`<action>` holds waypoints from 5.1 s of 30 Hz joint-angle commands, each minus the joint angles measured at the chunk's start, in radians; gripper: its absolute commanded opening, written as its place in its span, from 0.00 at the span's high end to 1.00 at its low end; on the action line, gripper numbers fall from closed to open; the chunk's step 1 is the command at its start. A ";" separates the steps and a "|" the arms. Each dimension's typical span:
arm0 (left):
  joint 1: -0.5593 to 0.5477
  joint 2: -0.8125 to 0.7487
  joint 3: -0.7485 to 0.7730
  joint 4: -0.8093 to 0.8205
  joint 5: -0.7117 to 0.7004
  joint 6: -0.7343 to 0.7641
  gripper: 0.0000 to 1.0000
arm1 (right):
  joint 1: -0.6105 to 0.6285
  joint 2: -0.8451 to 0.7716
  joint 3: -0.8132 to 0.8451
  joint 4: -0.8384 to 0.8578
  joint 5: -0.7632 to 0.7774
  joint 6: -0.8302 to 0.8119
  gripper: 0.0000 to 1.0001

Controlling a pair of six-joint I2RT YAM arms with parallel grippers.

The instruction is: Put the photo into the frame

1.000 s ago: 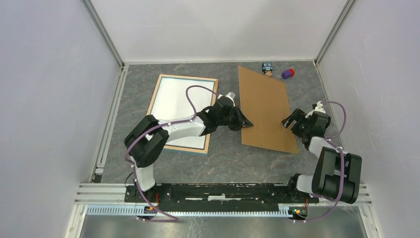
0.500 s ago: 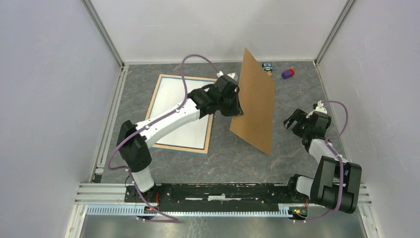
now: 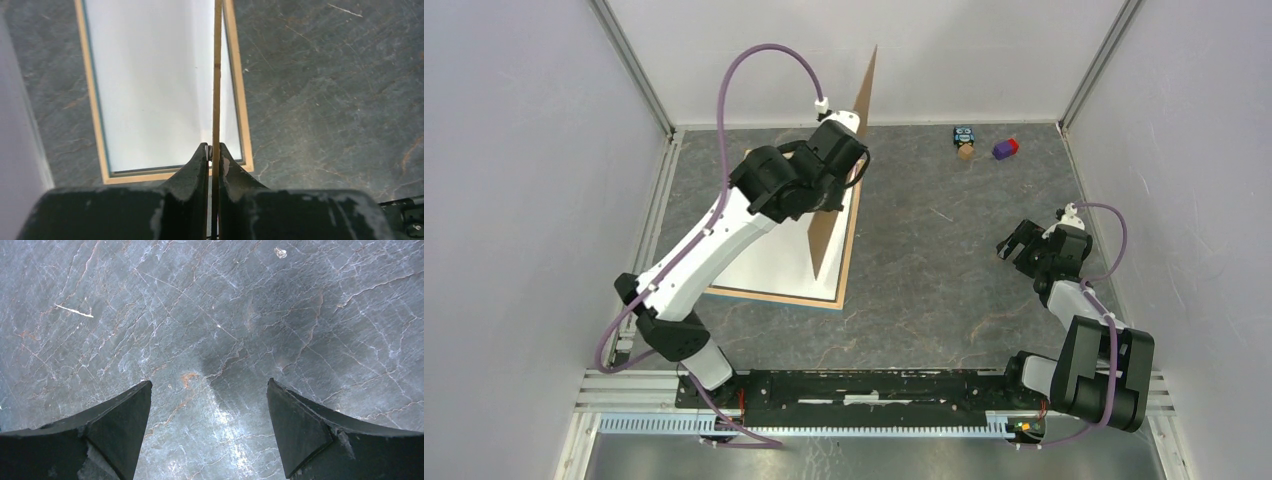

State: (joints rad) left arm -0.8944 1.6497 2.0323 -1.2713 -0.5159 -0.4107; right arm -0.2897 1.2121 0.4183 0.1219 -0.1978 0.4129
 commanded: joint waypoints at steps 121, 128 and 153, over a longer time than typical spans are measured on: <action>0.283 -0.024 -0.607 0.272 0.020 0.153 0.03 | 0.059 0.041 0.017 0.056 -0.002 -0.028 0.04; 0.327 -0.094 -0.596 0.267 0.201 0.139 0.00 | 0.059 0.041 0.017 0.057 -0.006 -0.027 0.04; 1.062 -0.194 -0.766 0.856 0.504 -0.214 0.00 | 0.159 0.059 0.047 0.066 -0.063 -0.058 0.04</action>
State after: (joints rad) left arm 0.0341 1.3567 1.3216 -0.6594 -0.0734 -0.4721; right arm -0.1802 1.2537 0.4198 0.1501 -0.2222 0.3870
